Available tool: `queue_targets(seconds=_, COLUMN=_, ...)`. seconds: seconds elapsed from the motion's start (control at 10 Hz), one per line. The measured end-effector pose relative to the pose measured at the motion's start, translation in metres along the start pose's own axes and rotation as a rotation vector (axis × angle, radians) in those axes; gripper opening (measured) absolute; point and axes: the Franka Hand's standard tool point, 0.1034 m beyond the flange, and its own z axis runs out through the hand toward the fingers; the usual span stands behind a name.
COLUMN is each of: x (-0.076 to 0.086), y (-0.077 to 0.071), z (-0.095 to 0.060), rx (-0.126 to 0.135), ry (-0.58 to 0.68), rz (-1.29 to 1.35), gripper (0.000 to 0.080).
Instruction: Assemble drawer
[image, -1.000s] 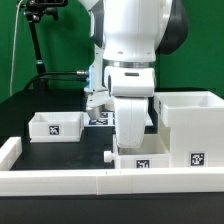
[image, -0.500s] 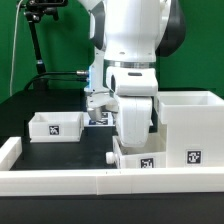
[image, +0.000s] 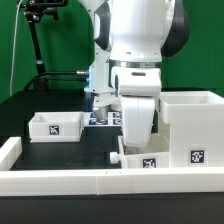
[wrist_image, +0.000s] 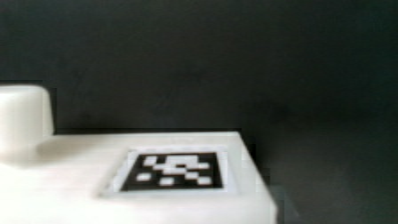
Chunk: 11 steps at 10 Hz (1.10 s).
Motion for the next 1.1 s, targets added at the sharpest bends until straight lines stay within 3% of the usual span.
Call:
queue_targets(seconds=0.6, x=0.000, y=0.000, z=-0.002, rx=0.001, ry=-0.002, rz=0.015, gripper=0.0064)
queue_targets(seconds=0.7, x=-0.002, y=0.003, z=-0.011, rx=-0.002, ry=-0.005, rz=0.017, gripper=0.0240)
queue_targets(seconds=0.8, x=-0.003, y=0.005, z=-0.019, rx=-0.008, ry=-0.006, rz=0.018, gripper=0.0240)
queue_targets(seconds=0.9, x=-0.004, y=0.006, z=-0.026, rx=-0.002, ry=-0.010, rz=0.019, gripper=0.0440)
queue_targets(seconds=1.0, x=-0.007, y=0.007, z=-0.034, rx=0.006, ry=-0.016, rz=0.022, gripper=0.0569)
queue_targets(seconds=1.1, x=-0.011, y=0.009, z=-0.043, rx=0.010, ry=-0.022, rz=0.021, gripper=0.0569)
